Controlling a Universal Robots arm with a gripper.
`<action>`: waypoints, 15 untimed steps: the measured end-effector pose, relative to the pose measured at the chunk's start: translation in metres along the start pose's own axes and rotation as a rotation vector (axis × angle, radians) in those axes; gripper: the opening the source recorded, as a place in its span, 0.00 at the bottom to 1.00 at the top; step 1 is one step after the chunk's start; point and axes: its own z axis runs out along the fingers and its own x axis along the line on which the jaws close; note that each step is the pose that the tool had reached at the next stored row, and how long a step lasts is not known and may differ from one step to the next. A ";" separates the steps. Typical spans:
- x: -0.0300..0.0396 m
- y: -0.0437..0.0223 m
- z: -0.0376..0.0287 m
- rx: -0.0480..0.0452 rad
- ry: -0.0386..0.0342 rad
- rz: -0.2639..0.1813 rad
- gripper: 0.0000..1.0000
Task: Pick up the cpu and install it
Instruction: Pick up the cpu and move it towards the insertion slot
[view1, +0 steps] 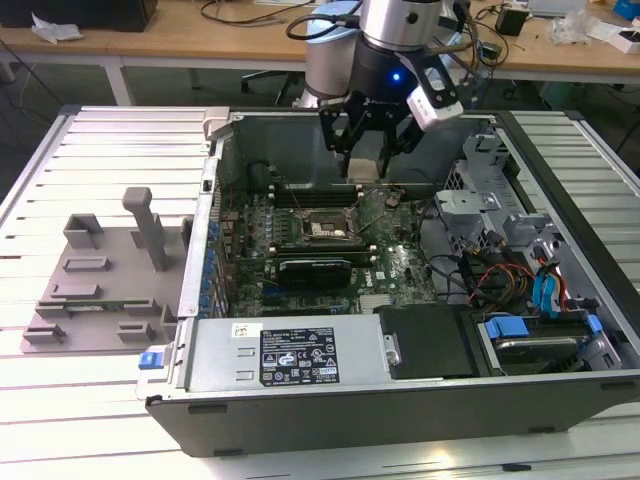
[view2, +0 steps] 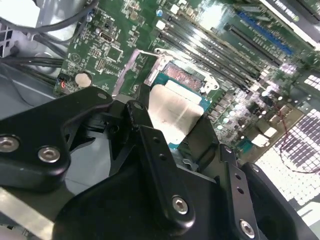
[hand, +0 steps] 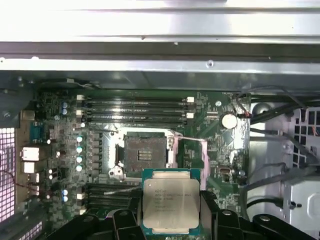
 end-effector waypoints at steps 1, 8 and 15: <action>0.0008 0.0014 0.0009 0.0001 0.0000 0.000 0.55; 0.0044 0.0027 0.0037 0.0000 -0.0001 0.000 0.55; 0.0046 0.0027 0.0039 -0.0001 0.0000 0.000 0.55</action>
